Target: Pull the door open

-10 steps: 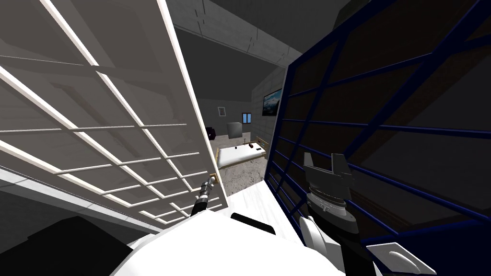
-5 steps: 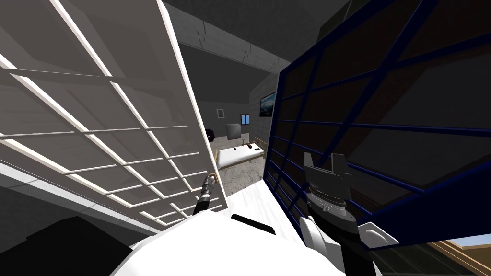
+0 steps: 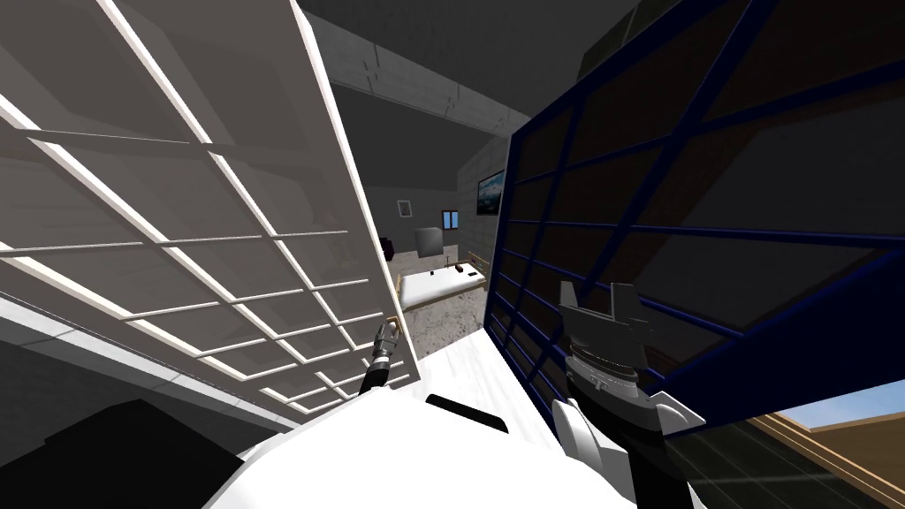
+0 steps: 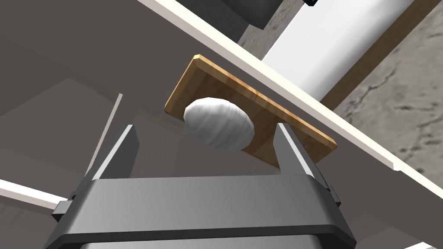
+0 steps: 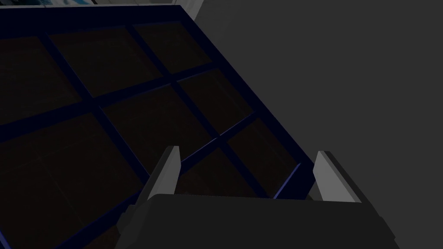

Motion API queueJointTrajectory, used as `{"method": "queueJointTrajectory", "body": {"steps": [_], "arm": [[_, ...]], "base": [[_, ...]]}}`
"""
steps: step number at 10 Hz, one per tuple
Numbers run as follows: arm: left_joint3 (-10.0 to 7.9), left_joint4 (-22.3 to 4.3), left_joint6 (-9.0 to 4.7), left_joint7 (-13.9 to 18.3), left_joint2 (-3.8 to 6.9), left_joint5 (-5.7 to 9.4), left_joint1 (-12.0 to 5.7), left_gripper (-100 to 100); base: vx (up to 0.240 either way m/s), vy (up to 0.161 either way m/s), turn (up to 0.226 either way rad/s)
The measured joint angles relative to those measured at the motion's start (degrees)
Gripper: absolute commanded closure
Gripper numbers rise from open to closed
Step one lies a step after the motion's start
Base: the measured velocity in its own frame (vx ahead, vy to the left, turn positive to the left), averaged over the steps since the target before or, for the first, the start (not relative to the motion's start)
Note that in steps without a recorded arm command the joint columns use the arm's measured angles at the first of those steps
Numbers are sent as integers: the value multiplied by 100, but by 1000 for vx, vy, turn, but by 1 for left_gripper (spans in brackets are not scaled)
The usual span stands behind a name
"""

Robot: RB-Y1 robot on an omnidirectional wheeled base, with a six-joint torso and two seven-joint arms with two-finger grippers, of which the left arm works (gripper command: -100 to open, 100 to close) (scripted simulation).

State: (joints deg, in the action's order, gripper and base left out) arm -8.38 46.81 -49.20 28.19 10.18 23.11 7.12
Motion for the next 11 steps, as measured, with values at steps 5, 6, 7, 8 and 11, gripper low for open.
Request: {"method": "queueJointTrajectory", "body": {"steps": [5,6,7,8,11], "arm": [[168,61,-3,697,-64,356,-36,-100],[208,44,-17,852,-75,437,-58,-100],[229,54,-19,963,-82,482,-61,-100],[265,88,-10,1109,-92,563,-58,-100],[381,124,-15,1550,-138,808,-88,-100]], "base": [[-57,-2,-29],[-43,6,-18],[-55,2,-36],[-78,4,-42],[-52,0,-22]]}}
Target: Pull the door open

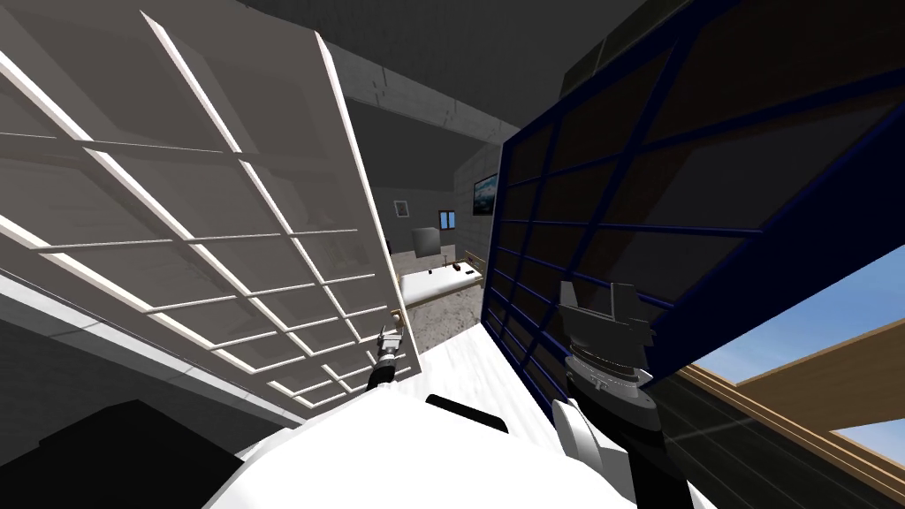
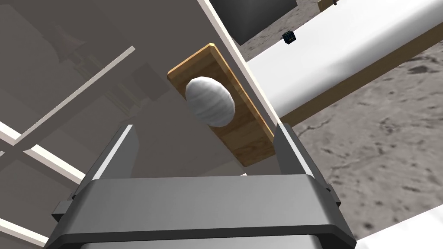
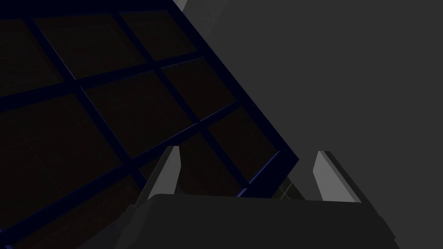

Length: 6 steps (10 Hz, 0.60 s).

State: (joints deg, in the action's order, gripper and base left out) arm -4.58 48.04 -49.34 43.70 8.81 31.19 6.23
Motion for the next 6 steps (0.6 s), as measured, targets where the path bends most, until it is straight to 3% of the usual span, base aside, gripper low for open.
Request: {"method": "queueJointTrajectory", "body": {"steps": [6], "arm": [[217,10,-34,879,-71,449,-79,-100]], "base": [[-59,9,-30]]}}
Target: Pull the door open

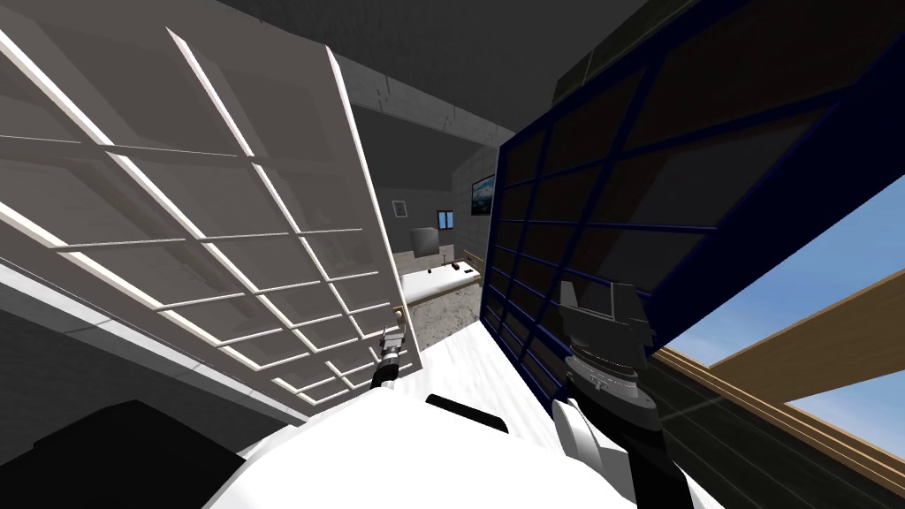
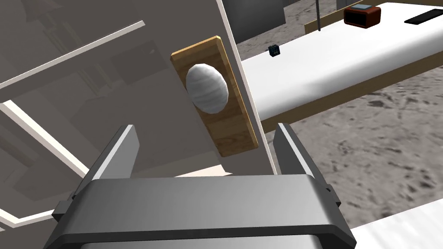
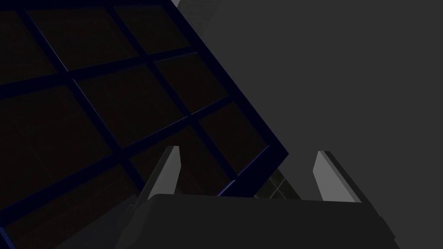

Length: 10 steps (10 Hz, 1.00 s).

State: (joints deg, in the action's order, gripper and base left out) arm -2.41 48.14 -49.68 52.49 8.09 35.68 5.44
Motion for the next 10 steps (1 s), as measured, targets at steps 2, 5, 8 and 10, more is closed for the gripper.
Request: {"method": "queueJointTrajectory", "body": {"steps": [2,5,8,10], "arm": [[53,57,14,278,-22,118,8,-100],[142,43,-9,693,-46,292,-27,-100],[217,81,-4,1086,-77,457,-41,-100],[268,84,-12,1333,-95,561,-61,-100]], "base": [[-42,-4,-15],[-57,2,-30],[-45,6,-19],[-45,10,-18]]}}
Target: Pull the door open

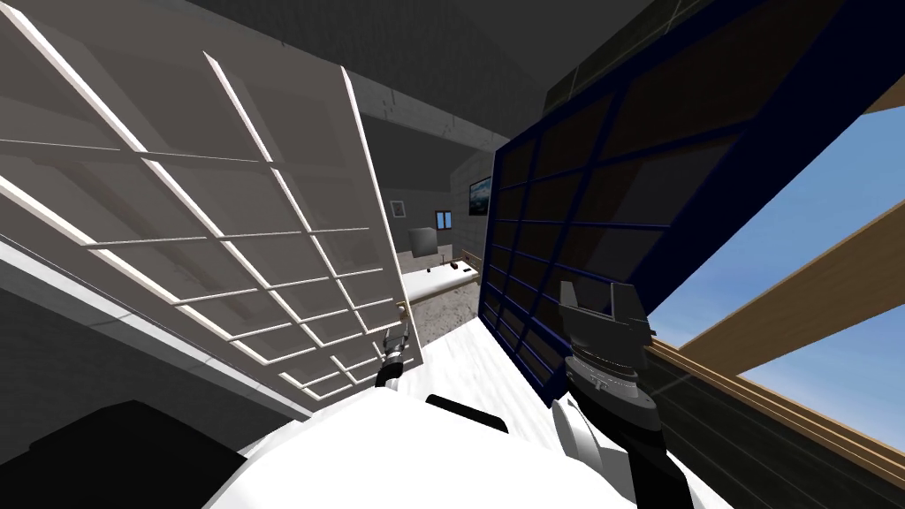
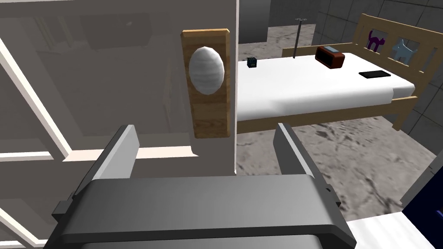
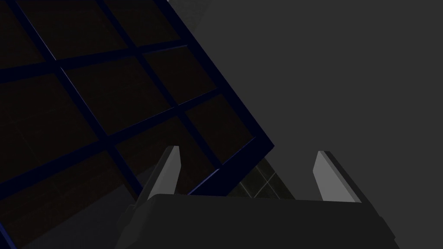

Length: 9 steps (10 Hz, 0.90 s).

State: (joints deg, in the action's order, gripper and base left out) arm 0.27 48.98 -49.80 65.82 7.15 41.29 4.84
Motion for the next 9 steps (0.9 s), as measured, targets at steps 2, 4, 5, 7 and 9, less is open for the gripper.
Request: {"method": "queueJointTrajectory", "body": {"steps": [2,4,5,7,9], "arm": [[28,2,-3,141,-8,57,-9,-100],[50,-55,-59,399,208,65,133,-100],[45,-100,-65,514,303,79,144,-100],[37,-91,-47,699,487,109,242,-100],[56,-338,-141,968,671,113,208,-100]], "base": [[47,-5,-23],[199,1,-36],[197,-17,-38],[153,12,-30],[110,-8,-26]]}}
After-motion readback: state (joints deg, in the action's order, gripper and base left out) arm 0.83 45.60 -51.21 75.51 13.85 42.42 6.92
